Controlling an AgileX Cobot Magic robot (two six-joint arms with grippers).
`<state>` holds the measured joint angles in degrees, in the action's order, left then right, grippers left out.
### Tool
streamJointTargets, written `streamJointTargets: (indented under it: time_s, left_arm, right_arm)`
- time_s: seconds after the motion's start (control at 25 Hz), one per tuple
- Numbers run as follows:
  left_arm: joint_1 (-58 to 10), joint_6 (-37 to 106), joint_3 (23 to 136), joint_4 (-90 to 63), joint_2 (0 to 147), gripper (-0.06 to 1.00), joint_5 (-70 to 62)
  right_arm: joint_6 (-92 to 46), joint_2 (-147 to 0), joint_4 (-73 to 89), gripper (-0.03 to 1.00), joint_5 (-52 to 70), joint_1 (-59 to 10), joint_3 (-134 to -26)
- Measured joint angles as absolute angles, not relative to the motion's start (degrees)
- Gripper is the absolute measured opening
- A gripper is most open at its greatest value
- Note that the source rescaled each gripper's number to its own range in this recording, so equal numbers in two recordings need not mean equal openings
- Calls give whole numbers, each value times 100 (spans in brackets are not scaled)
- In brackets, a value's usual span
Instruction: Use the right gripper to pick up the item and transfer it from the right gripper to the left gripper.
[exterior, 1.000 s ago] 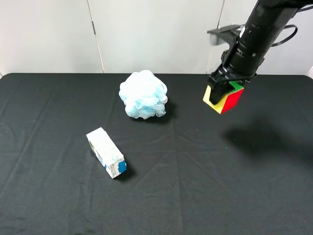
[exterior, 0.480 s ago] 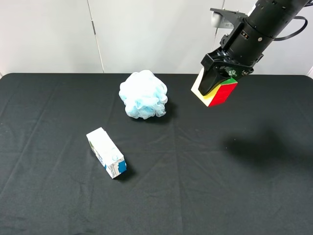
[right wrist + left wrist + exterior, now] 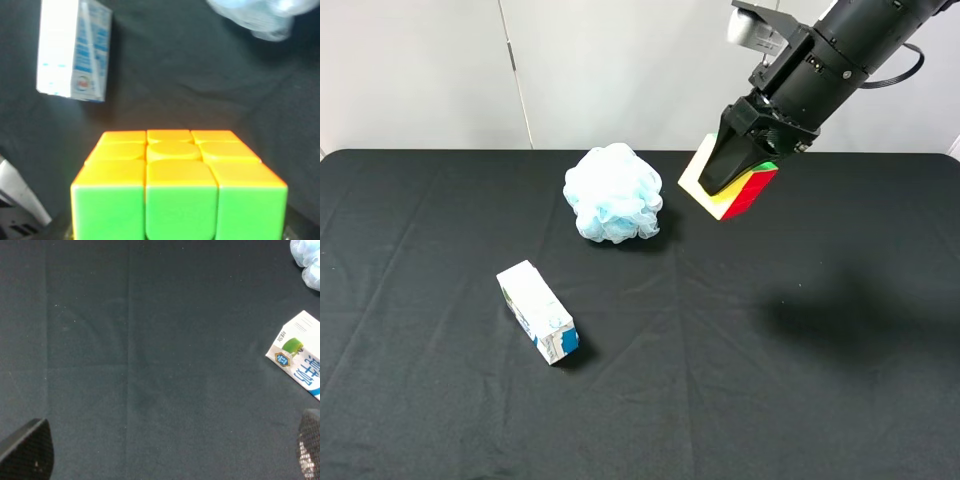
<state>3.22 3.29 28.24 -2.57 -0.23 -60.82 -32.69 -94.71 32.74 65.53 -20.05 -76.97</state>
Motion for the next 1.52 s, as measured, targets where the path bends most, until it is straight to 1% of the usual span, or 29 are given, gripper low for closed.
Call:
streamJointTargets:
  time_s: [0.64,0.92,1.12,1.32,1.52]
  left_arm:
    - [322,438,2837,-257,72,92,-6097]
    - [322,1087,3292,-318,1081,92,-6116]
    - [290,1245,3600,-646,1925,92,-6064]
    - [-314,1566,3739,-671,2239,92,-5932]
    - [-1041,1763,3766,-538,2636,92,-5795]
  right_arm:
    - [-4814,-9471,4253,1,6804,-2005,-7697]
    - [-5239,-9471,4427,1,6876,-2051,-7697]
    - [-5366,-9471,4433,1,6826,-2477,-7697]
    - [-5422,-9471,4427,1,6674,-2936,-7697]
    - [-5444,-9471,4536,1,6743,-2956,-7697]
